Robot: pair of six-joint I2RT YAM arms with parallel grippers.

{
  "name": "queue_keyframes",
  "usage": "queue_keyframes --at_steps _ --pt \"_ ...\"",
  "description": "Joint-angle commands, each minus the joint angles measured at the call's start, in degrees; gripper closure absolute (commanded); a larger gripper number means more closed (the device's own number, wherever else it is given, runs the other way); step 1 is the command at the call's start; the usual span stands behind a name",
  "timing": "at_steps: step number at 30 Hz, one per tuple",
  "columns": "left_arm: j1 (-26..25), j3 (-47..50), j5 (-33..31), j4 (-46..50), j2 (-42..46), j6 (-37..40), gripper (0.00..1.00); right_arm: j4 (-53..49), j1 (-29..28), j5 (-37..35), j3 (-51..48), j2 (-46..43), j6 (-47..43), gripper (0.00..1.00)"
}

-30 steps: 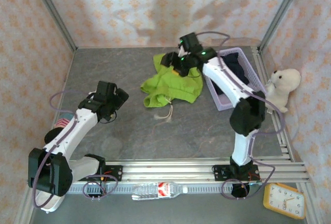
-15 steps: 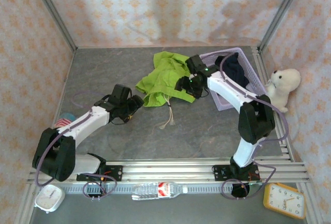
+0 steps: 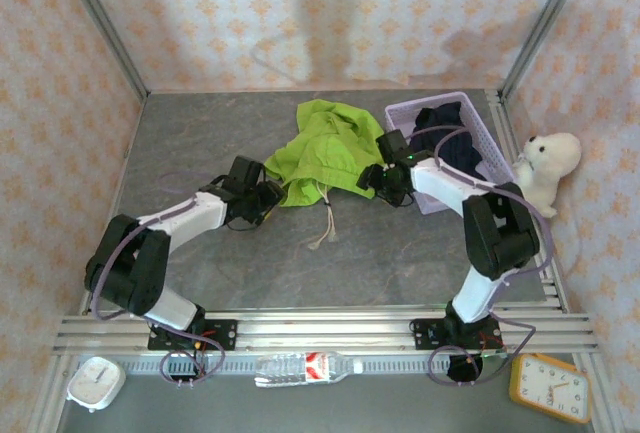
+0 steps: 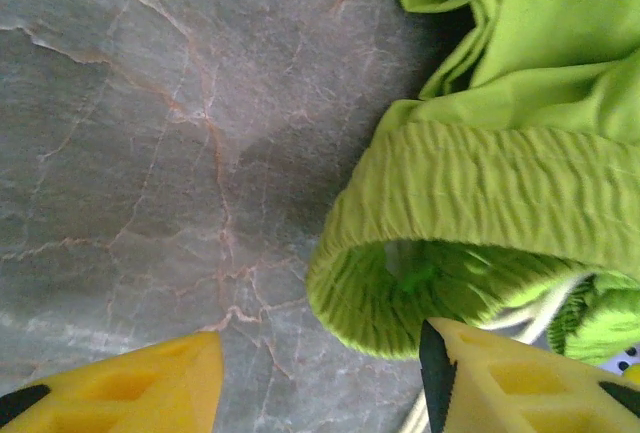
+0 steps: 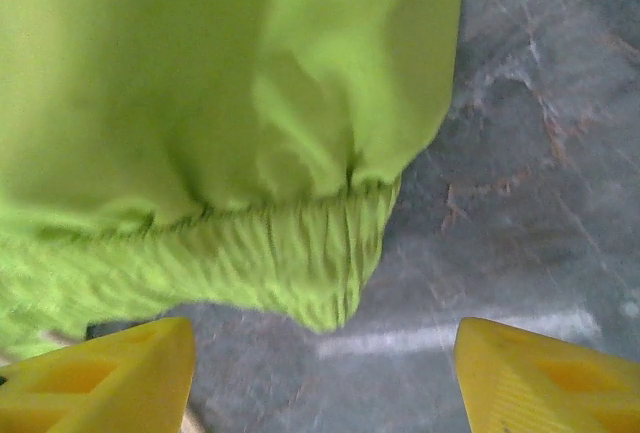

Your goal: Fold and stack the mixed laundry pile

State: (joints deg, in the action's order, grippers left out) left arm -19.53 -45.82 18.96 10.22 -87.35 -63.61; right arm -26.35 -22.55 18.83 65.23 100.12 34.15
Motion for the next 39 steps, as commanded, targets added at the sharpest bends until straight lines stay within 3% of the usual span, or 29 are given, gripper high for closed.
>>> queue_keyframes --at_steps 1,4,7,10,12,14,22,26,31,35,39 --pt "-1.01 -1.58 0.74 -2.88 -2.11 -0.15 0.45 4.77 -0.01 -3.32 1.94 2.91 -1.06 0.32" --pt "-1.65 -3.25 -0.31 -2.42 -4.20 0.77 0.44 5.10 0.01 -5.47 3.57 5.37 -1.32 0.40" --pt "-1.83 -4.64 -0.40 -3.07 -6.53 0.78 0.46 4.86 0.10 -6.89 5.00 7.48 -1.42 0.59" --pt "-1.90 -6.56 0.12 -3.93 -9.27 1.27 0.61 4.44 0.12 -7.00 6.20 8.65 -1.39 0.78" --pt "-1.88 -8.46 0.44 -2.93 -11.37 1.79 0.89 3.97 0.09 -7.16 6.59 8.49 -1.41 0.91" --pt "-1.83 -10.40 -0.10 -0.86 -12.29 2.85 0.98 2.99 0.12 -7.62 7.04 7.31 -2.11 1.00" --pt "1.63 -23.08 -7.52 16.32 -5.83 14.99 1.00 -6.89 0.39 -8.17 16.37 -2.21 -8.86 1.00" --pt "5.15 -35.71 -11.03 27.37 -2.32 24.54 1.00 -17.32 0.83 -6.33 30.74 -3.97 -13.77 1.00" --pt "5.96 -53.72 -17.52 39.69 -0.66 35.94 1.00 -27.31 0.91 -2.27 48.94 -4.24 -16.55 1.00" --pt "5.99 -61.69 -19.74 43.41 2.76 39.88 1.00 -30.86 0.98 2.89 57.63 -6.15 -16.17 1.00" --pt "5.96 -62.62 -19.42 42.69 8.81 42.17 1.00 -31.45 0.95 10.31 58.65 -10.14 -13.31 1.00"
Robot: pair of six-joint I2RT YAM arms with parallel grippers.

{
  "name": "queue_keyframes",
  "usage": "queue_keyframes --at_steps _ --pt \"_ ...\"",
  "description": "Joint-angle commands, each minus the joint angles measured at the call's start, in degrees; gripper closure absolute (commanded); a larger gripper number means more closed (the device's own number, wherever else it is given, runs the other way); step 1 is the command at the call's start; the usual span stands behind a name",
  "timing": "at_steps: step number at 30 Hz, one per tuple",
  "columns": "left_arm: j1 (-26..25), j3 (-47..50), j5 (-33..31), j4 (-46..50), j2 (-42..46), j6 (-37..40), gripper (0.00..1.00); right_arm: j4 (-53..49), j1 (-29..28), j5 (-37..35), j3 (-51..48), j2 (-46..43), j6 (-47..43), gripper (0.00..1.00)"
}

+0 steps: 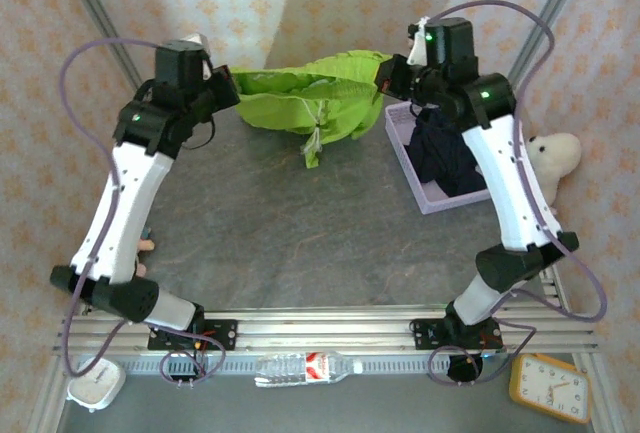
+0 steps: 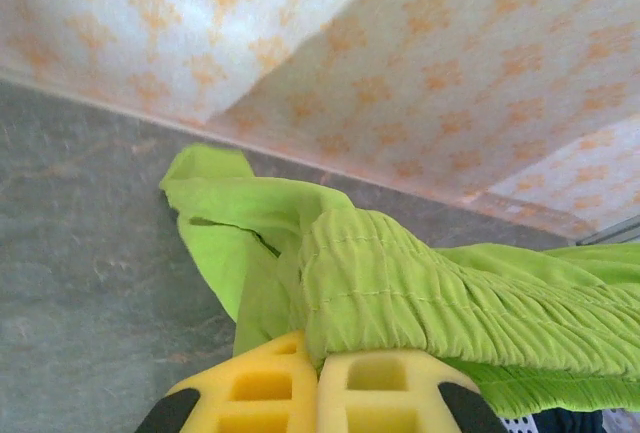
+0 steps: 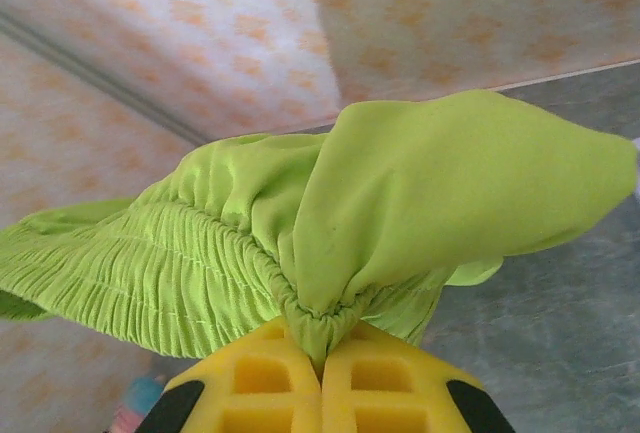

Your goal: Fold and stack the mixed laundry pile

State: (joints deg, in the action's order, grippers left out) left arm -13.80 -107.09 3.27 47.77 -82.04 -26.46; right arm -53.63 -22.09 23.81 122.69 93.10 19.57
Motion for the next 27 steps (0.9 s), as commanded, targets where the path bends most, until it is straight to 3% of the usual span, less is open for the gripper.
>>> queue_keyframes --at_steps 1,7,13,16,20,27 --pt "0.26 -1.71 -3.35 5.04 4.98 5.53 1.00 -3.52 0.54 7.35 0.31 -4.70 2.34 1.00" --pt "0.10 -6.08 1.60 4.44 12.23 6.43 1.00 -0.86 0.50 10.89 -1.58 -13.68 8.93 1.00" --pt "0.15 -8.97 6.08 2.50 14.88 0.45 1.00 4.85 0.45 15.35 -4.13 -19.99 18.96 1.00" --pt "0.10 -8.99 3.70 2.25 14.60 -1.10 1.00 6.05 0.44 12.94 -5.64 -21.09 19.80 1.00" --pt "0.23 -7.75 -4.30 1.67 11.49 -0.09 1.00 10.56 0.47 8.75 -8.95 -18.71 19.38 1.00" --pt "4.16 -7.18 -10.65 1.51 -5.19 0.52 1.00 15.59 2.02 -2.65 -11.45 -2.56 16.73 1.00"
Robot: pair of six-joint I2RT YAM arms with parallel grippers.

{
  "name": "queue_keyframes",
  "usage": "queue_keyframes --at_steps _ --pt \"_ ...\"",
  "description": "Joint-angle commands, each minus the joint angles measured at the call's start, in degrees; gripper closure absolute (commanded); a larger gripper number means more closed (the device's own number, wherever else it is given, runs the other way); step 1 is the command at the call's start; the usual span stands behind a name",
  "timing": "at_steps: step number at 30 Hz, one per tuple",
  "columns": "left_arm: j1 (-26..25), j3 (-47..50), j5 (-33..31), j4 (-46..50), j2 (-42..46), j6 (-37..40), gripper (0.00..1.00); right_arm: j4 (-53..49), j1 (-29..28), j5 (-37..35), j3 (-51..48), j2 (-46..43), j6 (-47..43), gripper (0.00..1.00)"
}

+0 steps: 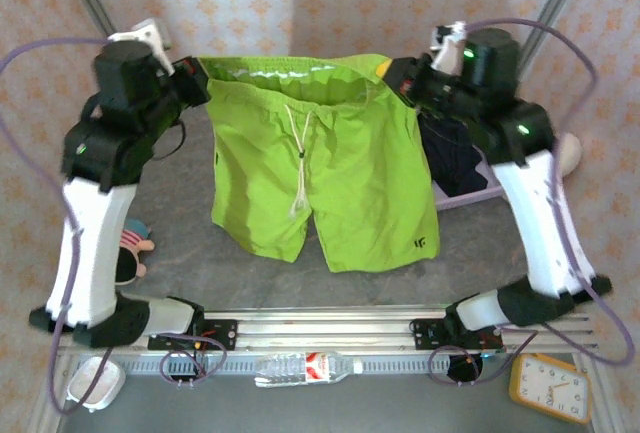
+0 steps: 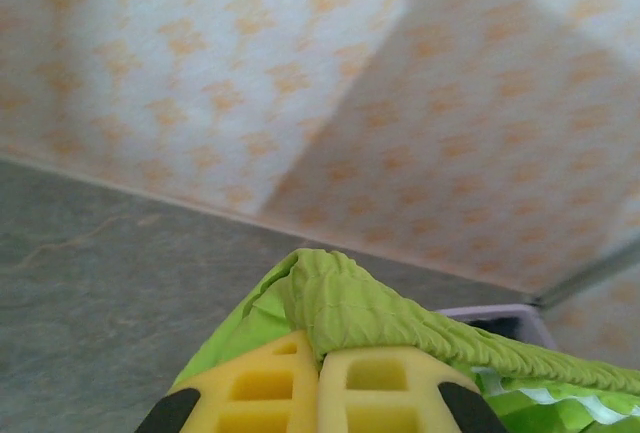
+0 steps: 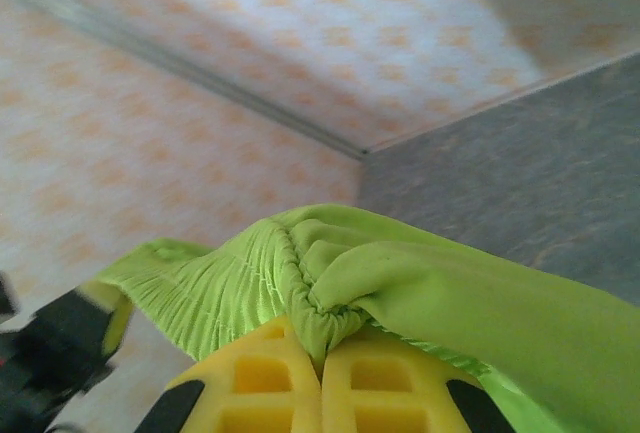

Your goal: Fold and stack the mixed laundry pile

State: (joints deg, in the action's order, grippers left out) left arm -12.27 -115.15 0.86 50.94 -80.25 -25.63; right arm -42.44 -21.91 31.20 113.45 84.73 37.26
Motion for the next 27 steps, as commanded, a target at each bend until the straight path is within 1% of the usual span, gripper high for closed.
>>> queue_keyframes --at_steps 1,3,4,5,6,7,8,10,11,12,14,16,19,20,24,27 --pt "3.73 0.98 -8.78 -1.85 -10.30 -0.91 1.00 7.31 2.68 -11.01 -3.66 8.20 -0.61 1.00" --pt "5.36 -0.08 -9.27 -2.10 -16.63 -1.91 1.00 13.75 4.73 -12.92 -6.42 12.97 0.69 1.00" --pt "5.92 -1.93 -9.03 -1.53 -20.46 -2.16 0.98 17.11 5.77 -14.16 -7.20 15.48 1.62 1.00" --pt "6.42 -5.08 -7.44 0.18 -24.69 -1.91 0.72 20.62 6.89 -14.22 -7.53 18.17 2.18 0.93" --pt "6.71 -9.23 -6.16 2.95 -28.22 -1.92 0.38 22.21 7.54 -14.27 -6.85 20.60 2.16 0.77" --pt "6.75 -15.40 -4.74 7.93 -34.18 -2.05 0.05 21.90 8.20 -14.32 -5.03 23.38 2.52 0.54" --pt "6.78 -22.70 -3.07 13.40 -38.45 -2.07 0.00 20.40 8.83 -13.02 -2.40 26.26 2.42 0.47" --pt "6.70 -32.77 -0.10 20.54 -45.01 -2.31 0.00 15.35 9.12 -10.67 2.83 30.15 1.49 0.43" --pt "6.50 -34.19 0.96 21.62 -45.83 -1.97 0.00 13.99 8.95 -9.47 3.93 31.02 0.36 0.42" --pt "6.29 -32.99 1.38 21.11 -45.03 -1.52 0.00 13.39 8.69 -8.84 3.71 31.09 -0.50 0.42" --pt "6.02 -24.22 2.88 16.52 -40.06 -1.26 0.00 12.40 8.19 -8.54 1.32 29.92 -2.12 0.42" --pt "6.03 -11.70 5.02 9.74 -33.18 -2.44 0.00 11.90 7.64 -8.37 -2.72 27.69 -3.90 0.42" --pt "6.01 6.52 6.96 1.51 -22.21 -5.97 0.02 11.07 6.52 -9.04 -9.98 23.55 -6.46 0.44" --pt "6.03 11.04 7.77 -0.30 -19.53 -7.44 0.03 10.85 6.15 -9.07 -12.47 22.38 -7.49 0.45" --pt "5.44 32.43 12.99 -6.99 -9.14 -12.78 0.11 8.82 3.09 -10.31 -22.34 17.60 -11.15 0.48" --pt "3.94 45.79 13.03 -10.09 -2.60 -16.53 0.18 8.05 0.91 -10.99 -28.91 15.61 -13.34 0.50"
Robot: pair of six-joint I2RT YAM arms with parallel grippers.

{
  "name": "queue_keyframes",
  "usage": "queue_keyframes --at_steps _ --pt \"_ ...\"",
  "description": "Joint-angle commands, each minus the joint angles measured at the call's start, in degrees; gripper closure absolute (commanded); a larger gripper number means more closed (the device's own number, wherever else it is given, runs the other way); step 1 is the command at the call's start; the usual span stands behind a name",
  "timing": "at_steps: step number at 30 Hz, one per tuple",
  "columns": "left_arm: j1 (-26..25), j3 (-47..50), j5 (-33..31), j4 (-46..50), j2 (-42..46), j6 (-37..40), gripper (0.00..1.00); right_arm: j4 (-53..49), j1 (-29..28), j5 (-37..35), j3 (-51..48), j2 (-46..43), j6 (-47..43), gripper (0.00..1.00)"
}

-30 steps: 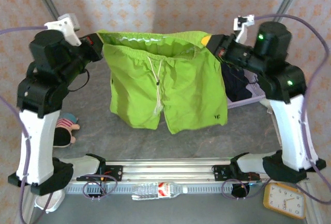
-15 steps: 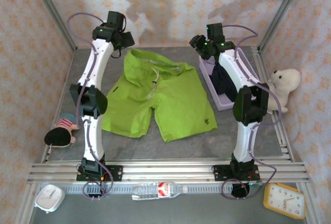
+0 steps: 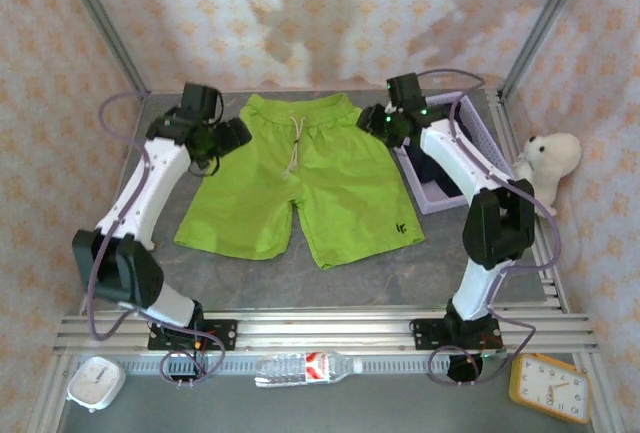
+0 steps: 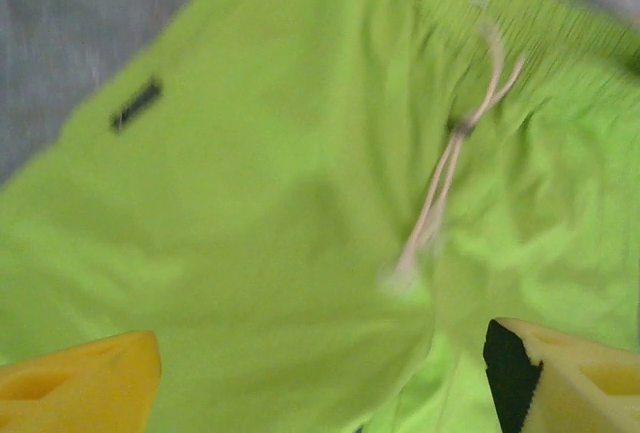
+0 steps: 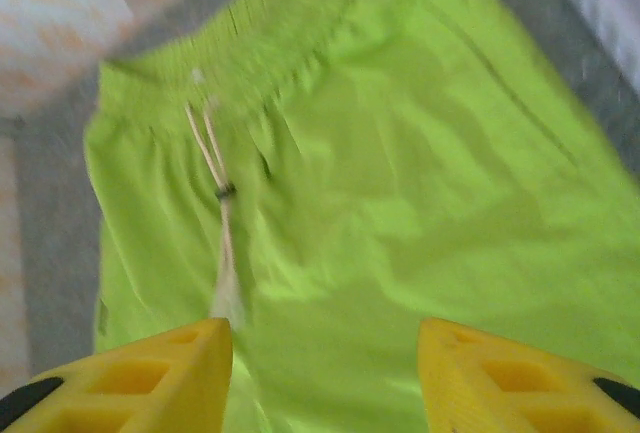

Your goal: Fold and stack the mixed laundry pile

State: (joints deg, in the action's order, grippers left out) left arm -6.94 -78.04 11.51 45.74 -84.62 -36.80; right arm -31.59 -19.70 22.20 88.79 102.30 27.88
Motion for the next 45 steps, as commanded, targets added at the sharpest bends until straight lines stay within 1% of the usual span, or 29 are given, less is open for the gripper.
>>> queue_keyframes --at_steps 1,3,4,7,10,13,17,19,22,24,27,30,32,33,35,36,37,38,39,41,44,45 --pt "-1.75 13.05 1.76 -6.17 3.81 -7.00 0.20 -2.58 -1.85 -2.11 -6.48 -2.27 -4.08 0.51" --pt "-1.82 20.76 0.68 -8.56 6.94 -9.85 0.23 -1.42 -2.92 -1.92 -10.80 -2.46 -4.44 0.54" --pt "-1.78 23.81 -0.23 -9.54 8.11 -11.41 0.26 -1.13 -3.48 -3.06 -12.62 -2.37 -4.82 0.54" --pt "-1.84 30.69 -1.59 -13.21 9.20 -14.74 0.30 0.75 -4.32 -5.67 -16.88 -1.30 -5.31 0.54" --pt "-1.74 35.49 -2.00 -17.79 8.92 -17.42 0.34 2.35 -4.51 -7.03 -19.82 0.46 -5.27 0.55" --pt "-1.57 37.59 -3.82 -20.32 7.68 -19.44 0.34 2.57 -4.99 -7.95 -22.24 2.31 -4.54 0.55" --pt "-0.48 36.21 -7.51 -19.75 3.39 -19.40 0.34 2.31 -7.63 -9.39 -25.62 3.34 -4.24 0.55" --pt "0.78 34.19 -9.96 -18.81 -0.25 -18.38 0.34 1.11 -9.74 -9.07 -27.03 3.52 -3.83 0.55" --pt "4.45 29.16 -8.49 -17.01 -8.41 -16.36 0.35 -0.86 -14.12 -7.08 -29.01 2.58 -2.24 0.55" --pt "6.56 24.24 -6.57 -15.95 -14.15 -14.81 0.36 -1.54 -17.38 -3.04 -30.32 0.73 -0.33 0.56" --pt "8.71 15.10 -5.79 -13.44 -22.53 -11.99 0.35 -1.73 -20.34 8.11 -30.64 -1.64 2.52 0.56" --pt "10.33 2.60 -6.73 -8.51 -31.58 -6.71 0.35 -3.68 -23.19 14.81 -26.92 -3.95 1.99 0.57" --pt "10.88 -7.95 -7.85 -2.85 -36.68 -2.63 0.33 -5.18 -23.41 19.15 -22.71 -4.47 0.80 0.57" --pt "10.98 -13.23 -8.96 0.23 -38.87 -0.58 0.31 -6.15 -23.33 20.05 -19.98 -4.62 -0.22 0.56" --pt "10.98 -22.21 -11.51 5.31 -41.38 3.06 0.24 -9.41 -22.75 18.86 -13.54 -4.03 -2.75 0.54" --pt "11.02 -26.29 -12.67 7.72 -42.13 4.82 0.18 -11.01 -21.86 17.86 -10.15 -3.20 -3.92 0.54" --pt "10.99 -29.68 -13.24 9.68 -42.42 5.84 0.13 -12.21 -20.59 16.41 -6.80 -2.18 -4.82 0.54" --pt "11.01 -31.89 -13.35 11.04 -42.14 8.07 0.10 -12.86 -19.28 14.95 -4.23 -1.16 -5.16 0.53" --pt "10.94 -33.05 -13.20 11.88 -41.17 8.86 0.08 -13.21 -17.30 12.83 -1.60 0.24 -5.29 0.54" --pt "10.67 -31.24 -11.67 11.36 -37.76 9.20 0.06 -13.95 -14.04 6.90 3.30 3.18 -4.97 0.55" --pt "9.44 -21.87 -7.03 7.20 -29.55 7.32 0.05 -14.92 -10.53 -1.75 10.78 8.74 -5.38 0.55" --pt "8.84 -17.40 -4.97 5.01 -26.35 6.49 0.05 -15.54 -9.72 -3.73 13.80 10.98 -6.23 0.55"
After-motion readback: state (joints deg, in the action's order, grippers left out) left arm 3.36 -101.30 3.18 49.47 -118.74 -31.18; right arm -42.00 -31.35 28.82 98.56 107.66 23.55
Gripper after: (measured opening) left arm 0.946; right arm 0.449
